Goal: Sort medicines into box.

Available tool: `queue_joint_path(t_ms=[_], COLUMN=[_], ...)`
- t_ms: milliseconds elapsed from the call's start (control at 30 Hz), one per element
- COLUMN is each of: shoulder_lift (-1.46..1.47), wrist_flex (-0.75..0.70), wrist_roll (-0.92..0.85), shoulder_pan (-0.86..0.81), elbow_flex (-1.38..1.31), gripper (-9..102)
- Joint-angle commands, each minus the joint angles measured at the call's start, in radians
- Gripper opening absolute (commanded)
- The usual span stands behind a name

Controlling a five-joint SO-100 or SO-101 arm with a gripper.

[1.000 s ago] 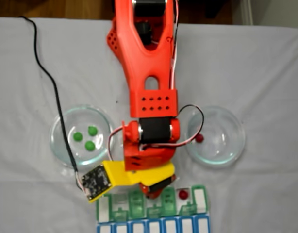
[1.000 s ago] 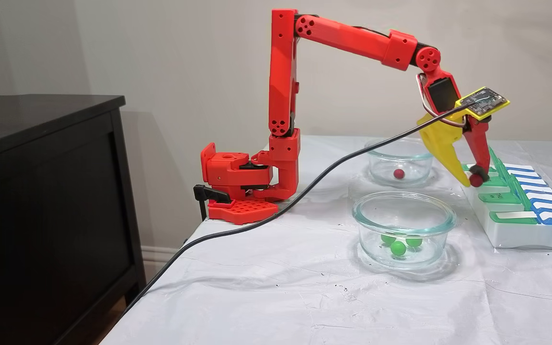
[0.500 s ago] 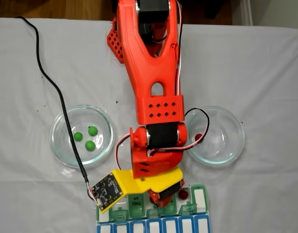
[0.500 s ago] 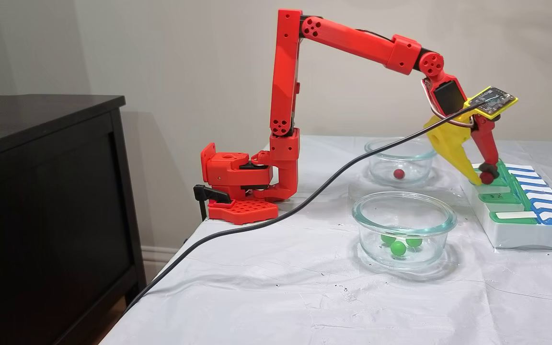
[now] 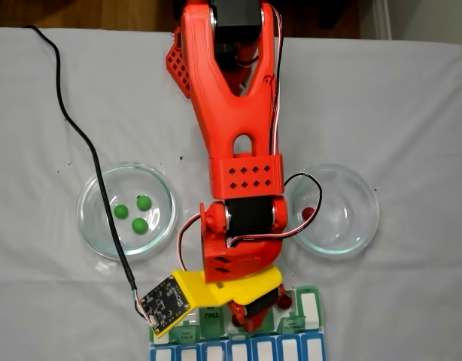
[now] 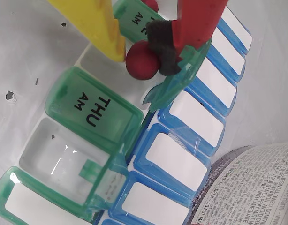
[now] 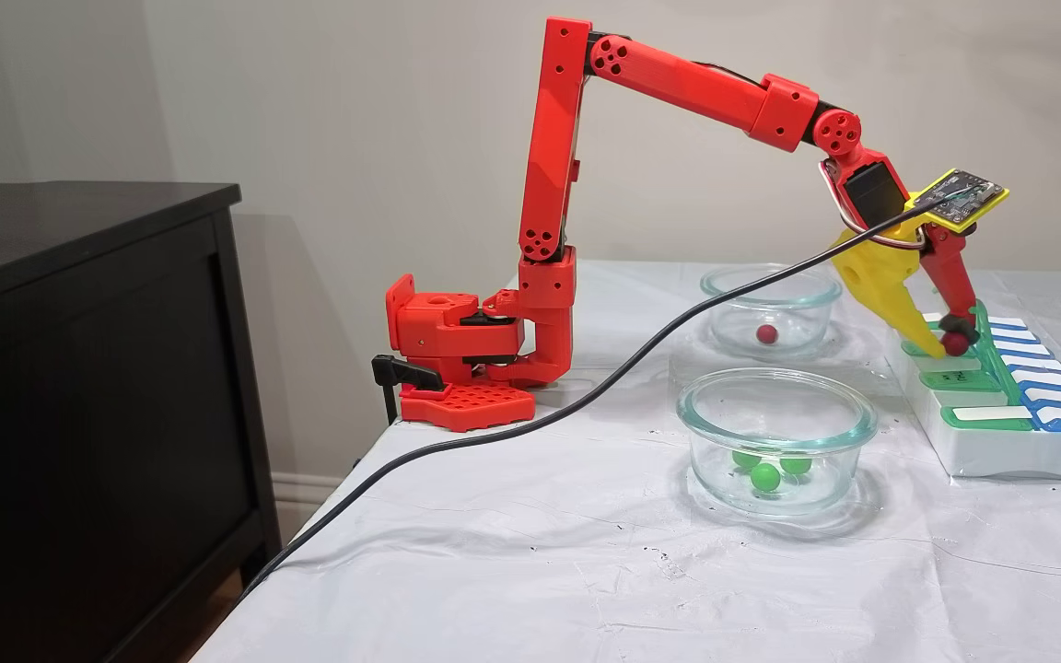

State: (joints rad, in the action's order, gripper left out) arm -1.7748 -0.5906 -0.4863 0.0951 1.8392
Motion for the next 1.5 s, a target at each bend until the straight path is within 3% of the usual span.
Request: queue_joint_path(t_ms=[0, 433, 500, 833, 1033, 1467], shoulder_lift=[-0.1, -0.282, -0.319, -0.318, -0.227, -0.048], wrist_flex=[0.002, -0.137, -0.207, -0.571, -0.603, -0.75], wrist_roll=[-0.014, -0.078, -0.114, -0.258, -0.285, -0.256], shoulder_pan=[0.006, 0.071, 0.092, 0.345, 0.482, 0.508], elbow_flex=[-0.021, 0.017, -0.009, -0.158, -0.169, -0.318], gripper=[15, 12, 0, 1, 0, 0])
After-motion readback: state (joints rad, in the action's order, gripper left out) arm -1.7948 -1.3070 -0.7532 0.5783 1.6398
